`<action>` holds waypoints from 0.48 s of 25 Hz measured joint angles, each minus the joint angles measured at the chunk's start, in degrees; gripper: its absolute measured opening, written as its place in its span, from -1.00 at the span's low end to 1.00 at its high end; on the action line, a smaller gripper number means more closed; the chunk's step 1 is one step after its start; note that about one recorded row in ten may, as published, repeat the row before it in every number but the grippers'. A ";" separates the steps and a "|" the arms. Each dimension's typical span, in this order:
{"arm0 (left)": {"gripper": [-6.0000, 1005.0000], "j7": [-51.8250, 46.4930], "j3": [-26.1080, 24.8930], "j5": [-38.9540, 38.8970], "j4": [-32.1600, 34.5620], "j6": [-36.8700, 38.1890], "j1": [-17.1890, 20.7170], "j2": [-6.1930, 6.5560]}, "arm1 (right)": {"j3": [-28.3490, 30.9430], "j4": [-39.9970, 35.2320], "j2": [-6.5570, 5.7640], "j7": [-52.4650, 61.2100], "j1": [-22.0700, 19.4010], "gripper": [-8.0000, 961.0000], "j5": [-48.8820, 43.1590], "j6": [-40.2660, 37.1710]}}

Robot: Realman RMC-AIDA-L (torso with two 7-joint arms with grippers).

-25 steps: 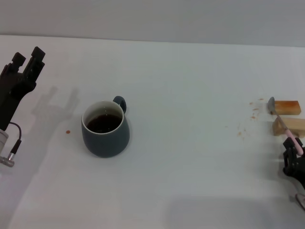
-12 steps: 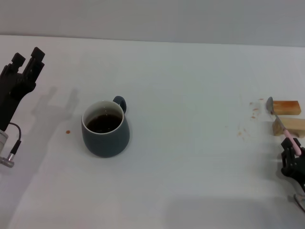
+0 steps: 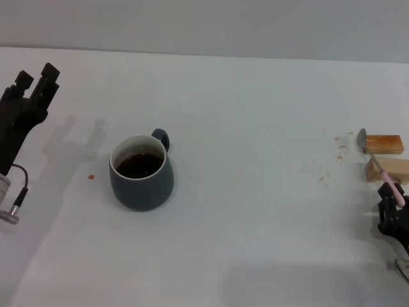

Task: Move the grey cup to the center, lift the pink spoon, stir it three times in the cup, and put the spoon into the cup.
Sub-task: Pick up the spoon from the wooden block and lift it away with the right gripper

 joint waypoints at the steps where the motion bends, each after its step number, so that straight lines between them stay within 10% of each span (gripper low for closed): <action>1: 0.38 0.00 -0.02 0.00 0.00 -0.05 0.00 0.00 | 0.00 0.00 -0.01 0.00 0.00 -0.77 0.00 -0.03; 12: 0.38 0.00 -0.12 0.00 0.00 -0.07 0.00 0.00 | 0.00 -0.09 -0.02 0.00 0.12 -0.77 0.00 -0.24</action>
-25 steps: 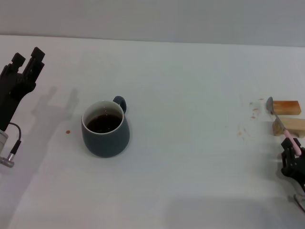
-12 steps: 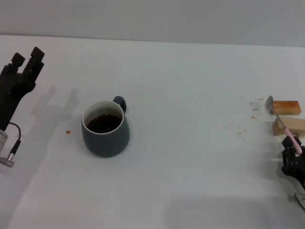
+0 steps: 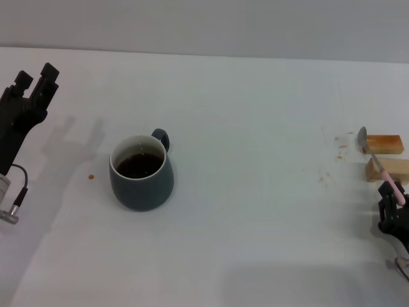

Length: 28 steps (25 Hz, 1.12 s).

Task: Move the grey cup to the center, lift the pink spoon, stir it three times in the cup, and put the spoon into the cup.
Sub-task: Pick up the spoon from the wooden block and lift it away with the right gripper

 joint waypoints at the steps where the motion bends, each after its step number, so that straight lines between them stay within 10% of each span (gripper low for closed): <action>1: 0.38 0.00 0.00 0.00 -0.01 0.00 0.00 0.00 | 0.00 0.02 0.00 0.00 0.06 -0.77 0.00 -0.02; 28: 0.38 0.00 0.22 0.00 -0.16 0.14 -0.10 0.00 | -8.93 -14.63 -0.83 27.94 0.87 -0.77 -0.61 -14.36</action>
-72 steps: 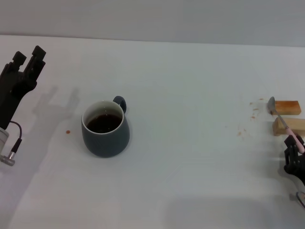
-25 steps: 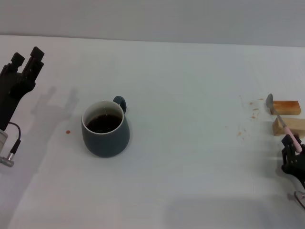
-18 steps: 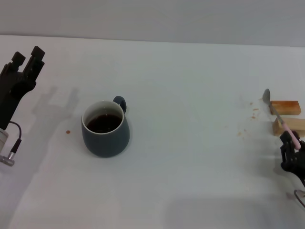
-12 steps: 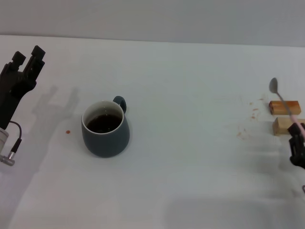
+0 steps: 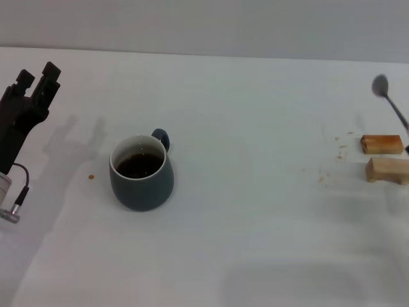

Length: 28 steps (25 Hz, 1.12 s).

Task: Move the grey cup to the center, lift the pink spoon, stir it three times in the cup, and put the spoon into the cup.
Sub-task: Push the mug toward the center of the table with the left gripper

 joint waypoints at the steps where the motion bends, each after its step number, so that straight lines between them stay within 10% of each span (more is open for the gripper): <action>1: 0.38 -0.01 0.02 0.00 -0.01 0.08 0.01 0.00 | -1.15 -2.58 0.01 4.22 0.03 -0.77 -0.10 -1.16; 12: 0.38 -0.42 0.14 0.00 -0.01 0.07 0.01 0.00 | -8.50 -35.97 -0.39 41.35 0.35 -0.77 -4.64 -9.38; 28: 0.38 -2.05 1.22 0.08 0.51 0.49 0.60 0.62 | -4.19 -60.92 -9.02 70.11 11.44 -0.77 -21.69 -22.57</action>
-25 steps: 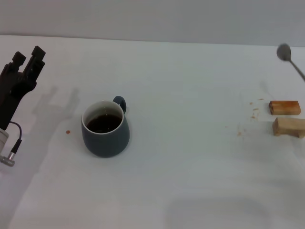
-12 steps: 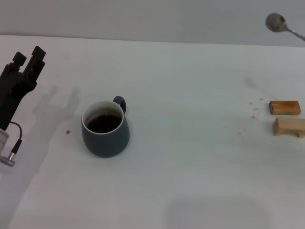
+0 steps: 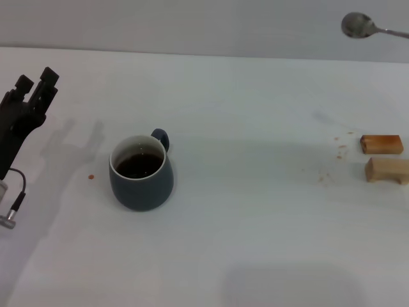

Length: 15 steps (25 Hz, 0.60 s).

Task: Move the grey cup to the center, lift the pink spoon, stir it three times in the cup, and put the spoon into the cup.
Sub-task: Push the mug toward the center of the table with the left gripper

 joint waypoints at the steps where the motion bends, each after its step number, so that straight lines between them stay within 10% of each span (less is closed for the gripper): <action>1: 0.38 0.00 0.20 0.01 0.03 0.06 0.13 0.22 | 0.41 -1.35 -0.63 1.14 1.00 -0.77 -1.22 -1.21; 15: 0.38 0.09 0.80 3.01 1.54 1.51 2.74 3.62 | 0.11 -8.06 -4.91 7.39 12.64 -0.78 -14.95 -11.29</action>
